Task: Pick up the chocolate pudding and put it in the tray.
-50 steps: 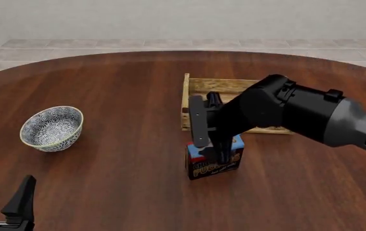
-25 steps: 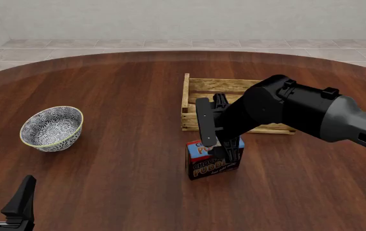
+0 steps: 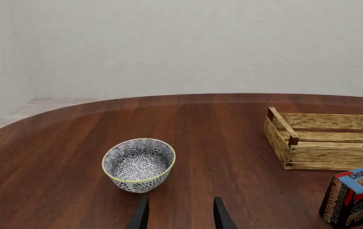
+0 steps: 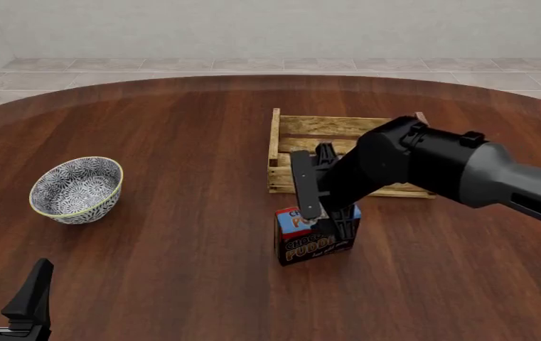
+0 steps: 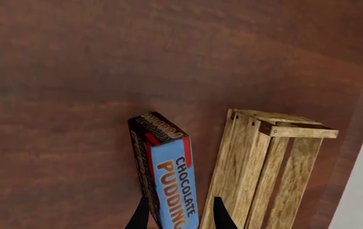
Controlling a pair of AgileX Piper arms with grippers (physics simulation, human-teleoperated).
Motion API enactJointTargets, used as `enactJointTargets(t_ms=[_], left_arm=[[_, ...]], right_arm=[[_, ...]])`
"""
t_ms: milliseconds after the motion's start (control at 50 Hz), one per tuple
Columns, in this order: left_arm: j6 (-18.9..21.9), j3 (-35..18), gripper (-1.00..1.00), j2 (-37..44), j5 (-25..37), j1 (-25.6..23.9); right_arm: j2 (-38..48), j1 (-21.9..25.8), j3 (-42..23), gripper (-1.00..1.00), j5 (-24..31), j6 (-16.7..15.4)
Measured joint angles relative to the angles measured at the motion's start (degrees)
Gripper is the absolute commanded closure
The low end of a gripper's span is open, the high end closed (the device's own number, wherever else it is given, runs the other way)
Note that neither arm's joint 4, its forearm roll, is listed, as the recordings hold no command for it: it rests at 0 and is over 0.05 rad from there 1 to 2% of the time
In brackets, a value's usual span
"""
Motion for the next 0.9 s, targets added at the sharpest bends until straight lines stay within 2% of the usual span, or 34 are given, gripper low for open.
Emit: enactJointTargets(t_ms=[900], left_arm=[[0.0, 0.0, -1.0, 0.0, 0.0, 0.0]], right_arm=[[4.46, 0.29, -0.09, -1.0, -2.34, 1.9]])
